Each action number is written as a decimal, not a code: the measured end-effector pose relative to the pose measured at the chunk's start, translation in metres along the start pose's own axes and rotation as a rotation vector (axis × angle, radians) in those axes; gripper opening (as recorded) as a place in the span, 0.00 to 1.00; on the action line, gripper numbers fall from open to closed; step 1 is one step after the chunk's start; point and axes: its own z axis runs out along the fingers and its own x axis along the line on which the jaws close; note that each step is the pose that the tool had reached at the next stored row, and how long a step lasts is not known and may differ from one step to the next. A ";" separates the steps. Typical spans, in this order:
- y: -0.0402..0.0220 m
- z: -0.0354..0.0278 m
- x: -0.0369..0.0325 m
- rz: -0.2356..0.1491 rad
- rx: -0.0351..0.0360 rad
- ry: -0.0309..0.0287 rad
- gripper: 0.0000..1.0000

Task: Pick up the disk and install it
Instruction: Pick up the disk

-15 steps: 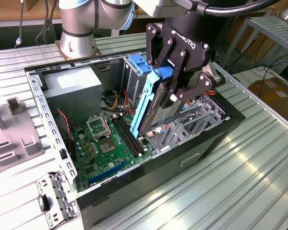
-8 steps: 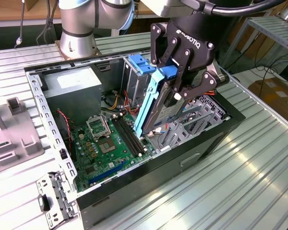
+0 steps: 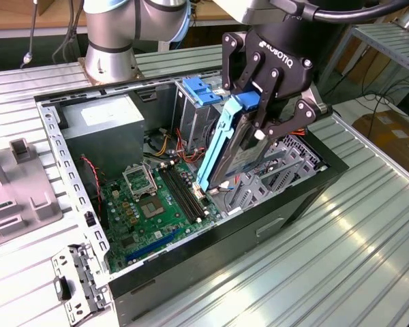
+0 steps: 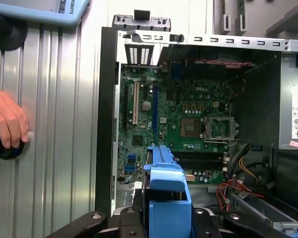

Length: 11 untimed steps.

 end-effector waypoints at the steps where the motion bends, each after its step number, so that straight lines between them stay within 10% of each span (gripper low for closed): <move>1: -0.0013 0.0000 0.0000 0.000 0.0000 0.0000 0.36; 11: -0.0126 0.0001 0.0004 0.000 0.0000 0.0001 0.36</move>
